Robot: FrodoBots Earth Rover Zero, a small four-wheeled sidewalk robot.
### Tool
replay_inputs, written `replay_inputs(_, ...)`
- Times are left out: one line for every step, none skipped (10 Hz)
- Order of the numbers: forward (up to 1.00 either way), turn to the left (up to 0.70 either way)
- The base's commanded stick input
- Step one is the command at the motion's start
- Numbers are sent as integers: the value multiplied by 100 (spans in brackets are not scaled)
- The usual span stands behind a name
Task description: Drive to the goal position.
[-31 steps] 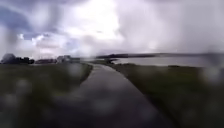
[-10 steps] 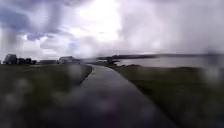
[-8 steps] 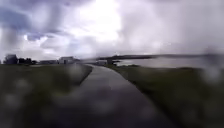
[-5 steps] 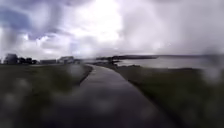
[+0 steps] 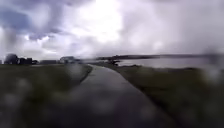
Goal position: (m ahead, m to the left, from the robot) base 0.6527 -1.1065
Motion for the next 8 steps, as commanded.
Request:
replay_inputs(70,0)
replay_inputs(70,0)
replay_inputs(70,0)
replay_inputs(70,0)
replay_inputs(70,0)
replay_inputs(70,0)
replay_inputs(70,0)
replay_inputs(70,0)
